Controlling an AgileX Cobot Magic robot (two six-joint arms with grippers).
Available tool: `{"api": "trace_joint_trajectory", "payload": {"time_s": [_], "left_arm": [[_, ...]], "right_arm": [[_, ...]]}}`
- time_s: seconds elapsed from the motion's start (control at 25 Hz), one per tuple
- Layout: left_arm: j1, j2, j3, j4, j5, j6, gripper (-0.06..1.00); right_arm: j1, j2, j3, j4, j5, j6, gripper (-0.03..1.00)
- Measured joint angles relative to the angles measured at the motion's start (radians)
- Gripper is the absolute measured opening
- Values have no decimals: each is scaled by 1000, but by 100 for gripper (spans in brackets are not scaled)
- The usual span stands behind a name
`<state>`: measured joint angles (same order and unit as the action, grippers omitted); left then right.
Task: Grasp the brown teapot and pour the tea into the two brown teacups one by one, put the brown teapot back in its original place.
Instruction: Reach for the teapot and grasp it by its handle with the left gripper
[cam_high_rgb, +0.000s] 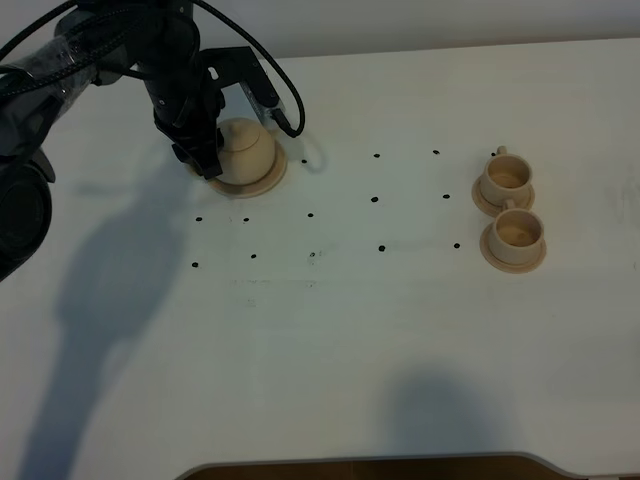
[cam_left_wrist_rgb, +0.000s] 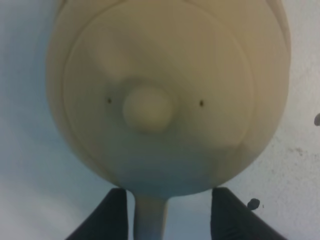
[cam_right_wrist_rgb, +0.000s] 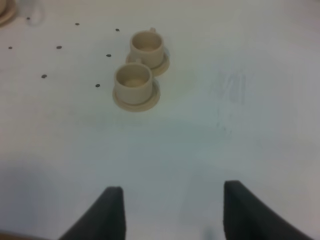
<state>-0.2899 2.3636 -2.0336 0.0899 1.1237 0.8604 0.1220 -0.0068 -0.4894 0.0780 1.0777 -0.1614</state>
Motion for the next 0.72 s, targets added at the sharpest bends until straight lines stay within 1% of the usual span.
{"api": "trace_joint_trajectory", "payload": {"time_s": [0.52,0.72], "left_arm": [[0,0,0,0,-8,7,40],[0,0,0,1,-8,8,33]], "right_arm": [[0,0,0,0,0,0,44],[0,0,0,0,0,0,44]]}}
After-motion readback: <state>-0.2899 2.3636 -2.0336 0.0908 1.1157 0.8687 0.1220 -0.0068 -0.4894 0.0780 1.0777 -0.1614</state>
